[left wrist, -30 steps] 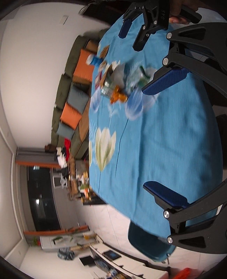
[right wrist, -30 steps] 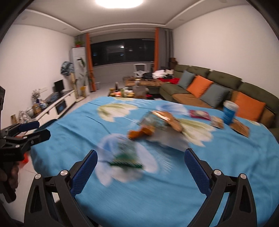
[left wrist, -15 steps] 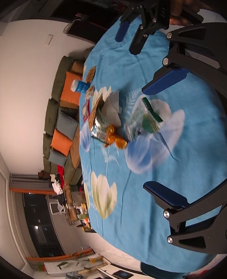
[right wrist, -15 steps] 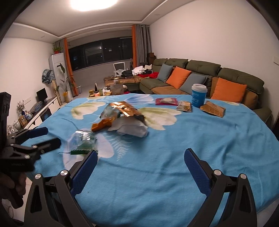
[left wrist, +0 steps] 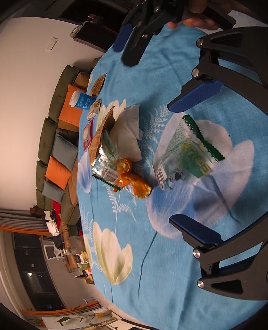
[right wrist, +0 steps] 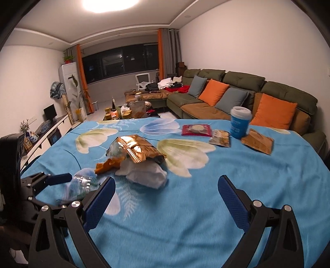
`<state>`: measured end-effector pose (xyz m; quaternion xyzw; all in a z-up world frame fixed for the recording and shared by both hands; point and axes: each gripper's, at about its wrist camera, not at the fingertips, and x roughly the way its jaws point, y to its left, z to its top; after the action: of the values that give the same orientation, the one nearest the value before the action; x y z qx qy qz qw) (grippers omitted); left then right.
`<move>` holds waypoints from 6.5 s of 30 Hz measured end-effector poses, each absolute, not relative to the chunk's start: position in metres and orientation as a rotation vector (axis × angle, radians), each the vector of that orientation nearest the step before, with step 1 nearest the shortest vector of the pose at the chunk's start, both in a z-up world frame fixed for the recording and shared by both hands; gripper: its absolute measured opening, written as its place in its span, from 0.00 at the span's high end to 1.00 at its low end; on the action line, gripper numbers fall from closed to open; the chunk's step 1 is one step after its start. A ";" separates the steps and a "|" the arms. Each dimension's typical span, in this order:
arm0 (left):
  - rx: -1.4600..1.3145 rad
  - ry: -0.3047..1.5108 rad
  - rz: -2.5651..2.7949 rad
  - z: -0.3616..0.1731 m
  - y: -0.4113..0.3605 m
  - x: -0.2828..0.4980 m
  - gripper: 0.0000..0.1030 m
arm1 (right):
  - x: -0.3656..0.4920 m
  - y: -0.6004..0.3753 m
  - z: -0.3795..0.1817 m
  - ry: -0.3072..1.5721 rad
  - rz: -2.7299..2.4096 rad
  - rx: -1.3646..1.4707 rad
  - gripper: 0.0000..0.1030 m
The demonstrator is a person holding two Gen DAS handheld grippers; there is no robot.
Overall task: Collect trash
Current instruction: 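Grasp the green snack wrapper with the left gripper while the right gripper grasps the gold chip bag, then carry green wrapper and gold chip bag over the teal bin and release both, then move both tools back from the bin to the table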
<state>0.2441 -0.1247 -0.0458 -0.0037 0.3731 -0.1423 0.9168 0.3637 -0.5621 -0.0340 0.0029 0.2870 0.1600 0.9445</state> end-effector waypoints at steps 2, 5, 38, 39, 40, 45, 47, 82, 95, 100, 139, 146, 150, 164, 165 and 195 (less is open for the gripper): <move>-0.007 0.778 -0.299 -0.049 -0.127 0.248 0.06 | 0.371 -0.556 -0.035 0.594 0.347 0.000 0.07; 0.000 0.797 -0.305 -0.054 -0.130 0.254 0.20 | 0.381 -0.546 -0.037 0.605 0.373 -0.018 0.07; -0.143 0.744 -0.317 -0.054 -0.091 0.248 0.61 | 0.420 -0.501 -0.046 0.654 0.431 -0.230 0.89; -0.146 0.740 -0.317 -0.053 -0.090 0.246 0.61 | 0.419 -0.502 -0.044 0.650 0.430 -0.228 0.95; -0.148 0.735 -0.317 -0.051 -0.089 0.245 0.61 | 0.418 -0.502 -0.043 0.644 0.427 -0.225 0.99; -0.157 0.692 -0.306 -0.037 -0.084 0.237 0.61 | 0.409 -0.507 -0.025 0.601 0.414 -0.207 0.99; -0.158 0.675 -0.302 -0.031 -0.081 0.234 0.61 | 0.405 -0.509 -0.018 0.579 0.413 -0.195 1.00; -0.121 0.584 0.393 0.017 0.241 0.128 0.61 | 0.378 -0.201 0.017 0.653 1.075 -0.130 1.00; -0.175 0.695 0.475 -0.028 0.321 0.145 0.61 | 0.386 -0.057 -0.029 0.853 1.100 -0.366 1.00; -0.204 0.738 0.471 -0.053 0.339 0.165 0.61 | 0.390 -0.029 -0.051 0.921 1.069 -0.433 1.00; -0.145 0.693 0.522 -0.004 0.276 0.192 0.06 | 0.395 -0.148 0.001 0.726 0.995 -0.189 0.31; -0.118 0.666 0.441 0.030 0.214 0.192 0.05 | 0.388 -0.219 0.008 0.660 0.900 -0.114 0.12; -0.101 0.669 0.402 0.036 0.176 0.195 0.06 | 0.381 -0.253 0.002 0.644 0.848 -0.100 0.07; -0.065 0.700 0.261 0.032 0.082 0.197 0.05 | 0.357 -0.376 -0.013 0.608 0.678 -0.007 0.07; -0.059 0.701 0.251 0.032 0.077 0.197 0.05 | 0.355 -0.382 -0.013 0.603 0.668 -0.004 0.07; -0.030 0.735 -0.020 0.006 -0.025 0.188 0.06 | 0.305 -0.537 -0.035 0.576 0.337 0.109 0.07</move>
<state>0.1882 -0.0250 0.0059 -0.0147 0.3594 -0.0097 0.9330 0.3050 -0.5368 -0.0346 0.0532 0.2824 0.1652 0.9435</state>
